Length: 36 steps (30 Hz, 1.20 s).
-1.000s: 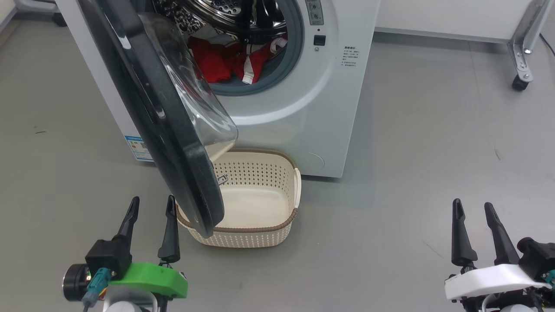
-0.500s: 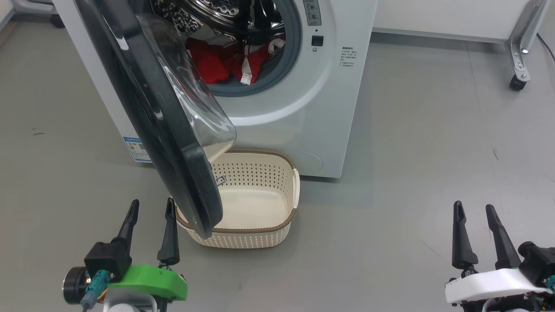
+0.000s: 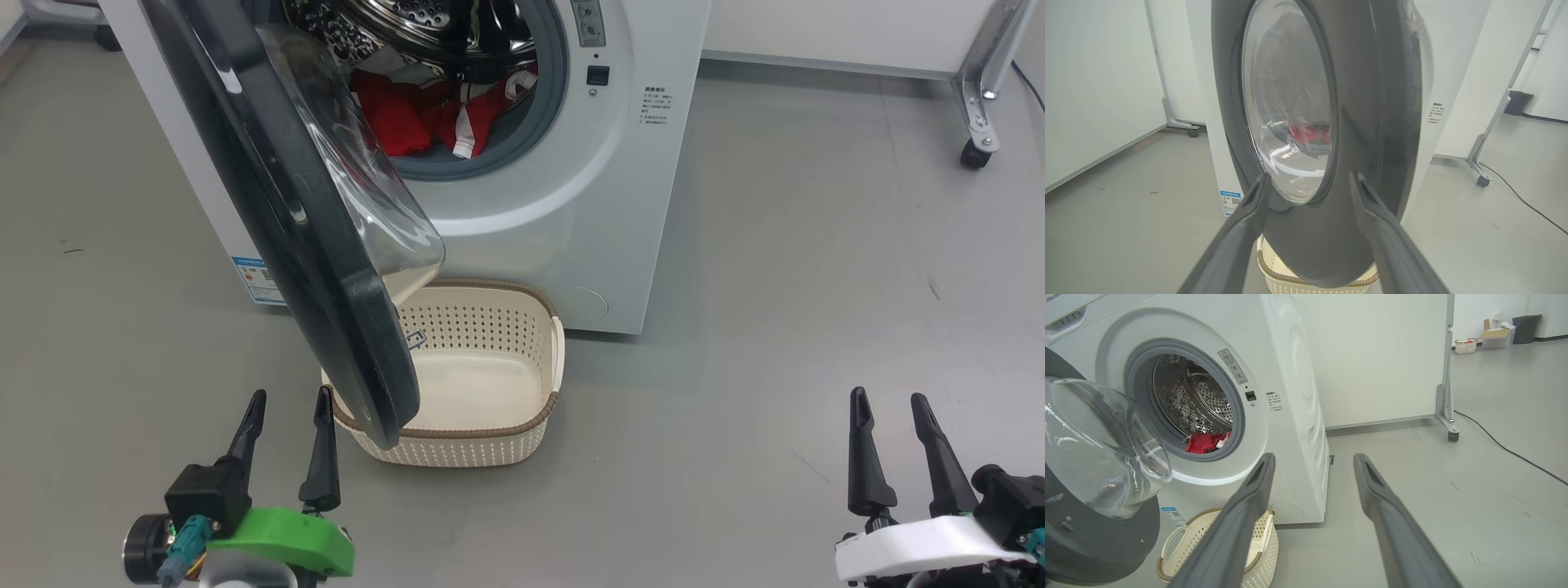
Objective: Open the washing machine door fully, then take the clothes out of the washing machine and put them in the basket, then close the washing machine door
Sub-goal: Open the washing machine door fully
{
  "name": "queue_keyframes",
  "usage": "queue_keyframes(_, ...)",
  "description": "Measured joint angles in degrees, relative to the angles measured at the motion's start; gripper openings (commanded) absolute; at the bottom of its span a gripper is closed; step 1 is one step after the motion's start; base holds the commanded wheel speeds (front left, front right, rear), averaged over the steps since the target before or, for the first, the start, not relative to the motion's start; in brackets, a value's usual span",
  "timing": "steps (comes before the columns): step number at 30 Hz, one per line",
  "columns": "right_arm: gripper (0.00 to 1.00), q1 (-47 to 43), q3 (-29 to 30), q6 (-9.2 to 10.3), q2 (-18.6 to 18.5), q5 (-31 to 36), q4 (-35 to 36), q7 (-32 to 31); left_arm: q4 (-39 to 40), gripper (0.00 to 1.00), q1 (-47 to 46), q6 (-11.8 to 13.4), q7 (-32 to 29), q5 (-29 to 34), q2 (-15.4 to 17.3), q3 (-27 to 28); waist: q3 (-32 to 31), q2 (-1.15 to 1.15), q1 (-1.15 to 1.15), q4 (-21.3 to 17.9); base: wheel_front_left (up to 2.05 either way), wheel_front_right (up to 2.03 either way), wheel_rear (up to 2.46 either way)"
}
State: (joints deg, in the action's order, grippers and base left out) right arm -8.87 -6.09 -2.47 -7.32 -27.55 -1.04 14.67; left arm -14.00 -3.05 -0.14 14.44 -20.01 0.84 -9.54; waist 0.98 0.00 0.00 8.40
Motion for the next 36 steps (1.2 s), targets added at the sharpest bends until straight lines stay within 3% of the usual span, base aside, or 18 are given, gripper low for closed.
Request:
queue_keyframes(9, 1.0, -0.07, 1.56, -0.64, 2.34, -0.85, -0.03, 0.0, -0.09, 1.0, 0.0, -0.25, 0.0, 0.02, 0.0, 0.01, 0.25, 0.0, 0.0, -0.1, 0.0, 0.0, 0.0)
queue_keyframes(10, 1.0, -0.07, 1.74, -1.0, 2.27, -0.85, -0.03, 0.0, -0.13, 0.49, 0.0, -0.26, 0.0, 0.02, 0.0, -0.02, 0.27, 0.0, 0.0, -0.11, 0.0, 0.0, 0.0)
queue_keyframes(12, 1.0, -0.07, 1.91, -0.99, 2.13, -0.69, -0.16, 0.0, -0.51, 0.0, 0.0, -0.76, 0.0, -0.09, 0.01, -0.3, 0.3, 0.0, 0.0, -0.14, 0.0, 0.0, 0.0)
queue_keyframes(24, 1.0, -0.07, 2.13, -2.04, 1.93, 0.86, -0.92, 0.0, 0.21, 0.0, -0.12, -1.36, 0.0, -0.07, 0.01, 0.31, 0.09, 0.0, 0.0, 0.0, 0.0, 0.0, 0.0)
queue_keyframes(36, 1.0, -0.07, 2.36, -2.59, 2.7, 1.99, -1.32, 0.0, 8.78, 0.0, -5.37, -1.76, 0.01, 0.09, -0.1, 3.39, -0.5, 0.0, 0.0, 0.26, 0.0, 0.0, 0.0)
